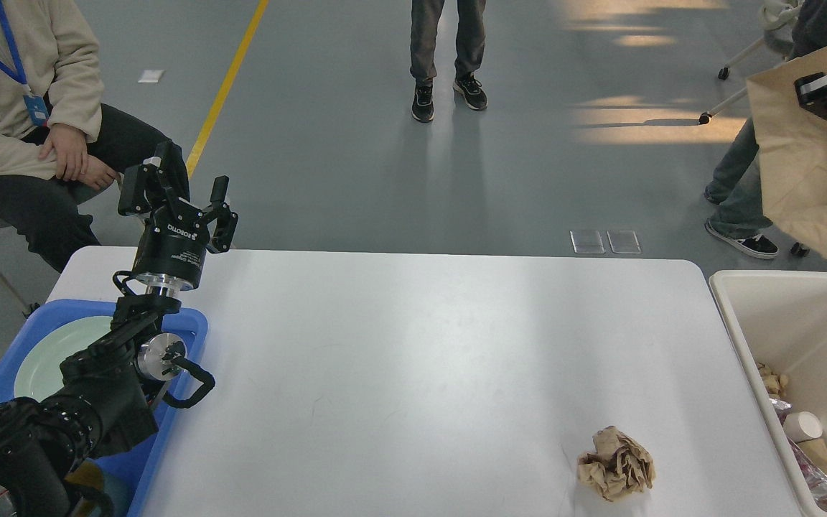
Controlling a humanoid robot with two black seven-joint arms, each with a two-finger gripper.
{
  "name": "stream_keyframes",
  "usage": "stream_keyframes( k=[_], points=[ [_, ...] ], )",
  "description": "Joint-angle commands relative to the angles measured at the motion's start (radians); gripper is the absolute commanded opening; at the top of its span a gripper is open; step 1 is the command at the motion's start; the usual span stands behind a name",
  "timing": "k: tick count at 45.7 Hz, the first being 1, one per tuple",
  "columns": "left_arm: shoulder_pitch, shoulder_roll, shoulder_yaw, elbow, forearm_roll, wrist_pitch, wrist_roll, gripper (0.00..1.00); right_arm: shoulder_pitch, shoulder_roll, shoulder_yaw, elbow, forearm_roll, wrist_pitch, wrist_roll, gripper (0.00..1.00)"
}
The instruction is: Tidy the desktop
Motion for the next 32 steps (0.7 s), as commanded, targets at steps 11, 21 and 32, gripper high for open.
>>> stream_keyframes(
  k=[11,21,32],
  points=[
    [0.0,0.0,0.0,0.0,0.0,0.0,-0.001,0.96,-0.235,-0.281,0.057,-0.055,0.015,-0.435,-0.002,0.0],
    [0.0,0.0,0.0,0.0,0.001,0.0,-0.001,0.96,-0.549,-0.419,0.25,-0.17,0.168,-0.722,0.001,0.0],
    [0.0,0.0,0.0,0.0,0.0,0.0,-0.001,0.96,-0.917,-0.428,0.548,-0.37,0.263,-0.848,0.004,0.0]
  ],
)
